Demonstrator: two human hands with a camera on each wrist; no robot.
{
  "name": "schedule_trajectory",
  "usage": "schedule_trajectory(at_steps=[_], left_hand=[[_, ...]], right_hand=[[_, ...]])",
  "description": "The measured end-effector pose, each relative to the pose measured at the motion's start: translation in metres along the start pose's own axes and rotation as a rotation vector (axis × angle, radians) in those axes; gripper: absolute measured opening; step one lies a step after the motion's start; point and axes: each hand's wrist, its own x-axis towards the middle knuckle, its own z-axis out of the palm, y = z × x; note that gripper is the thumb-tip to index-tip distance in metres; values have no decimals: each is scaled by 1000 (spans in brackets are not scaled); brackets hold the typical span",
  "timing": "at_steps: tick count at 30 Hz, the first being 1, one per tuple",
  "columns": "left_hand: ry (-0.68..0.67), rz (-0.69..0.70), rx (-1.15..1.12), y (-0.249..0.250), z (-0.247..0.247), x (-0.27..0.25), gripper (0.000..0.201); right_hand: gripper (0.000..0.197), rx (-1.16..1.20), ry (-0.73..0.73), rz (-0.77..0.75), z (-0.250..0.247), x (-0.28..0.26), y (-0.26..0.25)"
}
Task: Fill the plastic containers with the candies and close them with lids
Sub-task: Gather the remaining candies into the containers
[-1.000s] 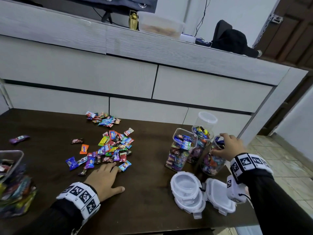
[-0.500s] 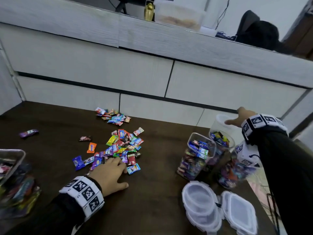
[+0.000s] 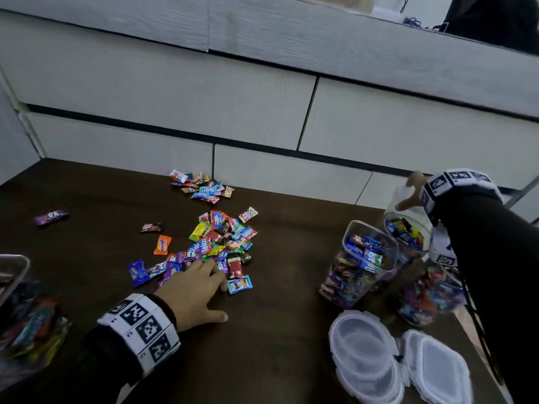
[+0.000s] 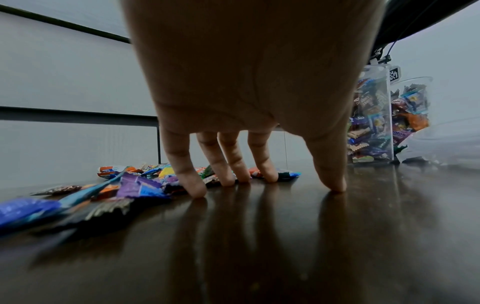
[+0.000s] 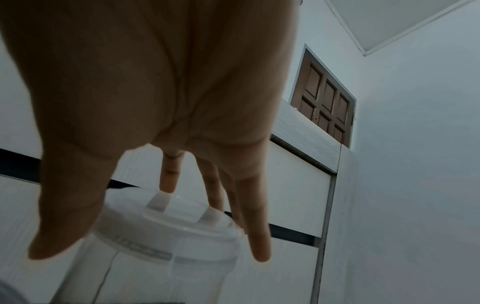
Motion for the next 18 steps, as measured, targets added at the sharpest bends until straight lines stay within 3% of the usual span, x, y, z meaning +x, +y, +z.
schedule_trajectory(at_steps=[3, 7, 9, 18], left_hand=[[16, 15, -1, -2, 0, 0, 54], [37, 25, -1, -3, 3, -1, 54], [50, 30, 1, -4, 5, -2, 54], [20, 36, -112, -9, 2, -8, 54]], right_hand=[[48, -25, -27, 2, 0, 0, -1], [92, 90, 100, 3, 0, -11, -13], [101, 19, 112, -20, -12, -24, -21], [91, 66, 229, -435, -80, -103, -93]])
